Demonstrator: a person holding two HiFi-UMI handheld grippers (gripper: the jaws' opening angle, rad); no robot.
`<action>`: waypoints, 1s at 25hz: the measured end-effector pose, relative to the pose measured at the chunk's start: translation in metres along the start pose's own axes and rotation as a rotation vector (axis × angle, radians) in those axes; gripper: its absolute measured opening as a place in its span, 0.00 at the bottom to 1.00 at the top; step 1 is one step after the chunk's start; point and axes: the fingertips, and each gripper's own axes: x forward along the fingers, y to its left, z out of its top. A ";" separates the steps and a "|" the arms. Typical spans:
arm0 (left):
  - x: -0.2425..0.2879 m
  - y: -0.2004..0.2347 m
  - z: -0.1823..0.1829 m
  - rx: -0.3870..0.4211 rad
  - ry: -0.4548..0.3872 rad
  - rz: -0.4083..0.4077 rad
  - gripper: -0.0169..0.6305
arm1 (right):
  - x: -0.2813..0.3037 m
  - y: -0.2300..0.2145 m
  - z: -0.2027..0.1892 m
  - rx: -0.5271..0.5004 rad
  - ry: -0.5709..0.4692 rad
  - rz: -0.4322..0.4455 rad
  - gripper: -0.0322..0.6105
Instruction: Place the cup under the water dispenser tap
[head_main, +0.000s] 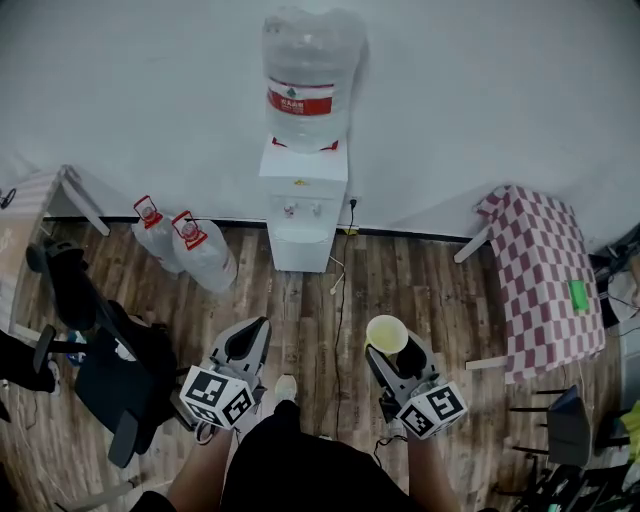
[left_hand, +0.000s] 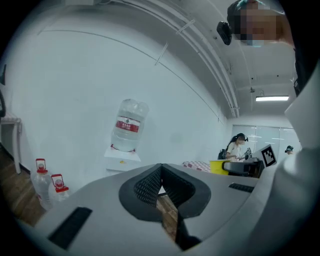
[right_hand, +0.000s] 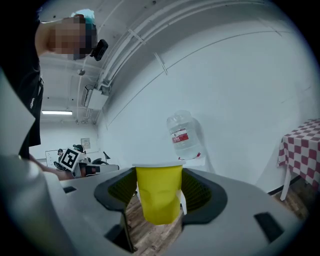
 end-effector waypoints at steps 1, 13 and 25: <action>0.007 0.009 0.004 0.000 0.001 -0.013 0.05 | 0.010 -0.002 0.002 0.001 0.001 -0.009 0.50; 0.058 0.100 0.022 -0.006 0.032 -0.081 0.05 | 0.116 -0.012 0.009 0.018 0.022 -0.049 0.50; 0.070 0.129 0.013 -0.039 0.057 -0.055 0.05 | 0.151 -0.022 0.004 0.040 0.051 -0.037 0.50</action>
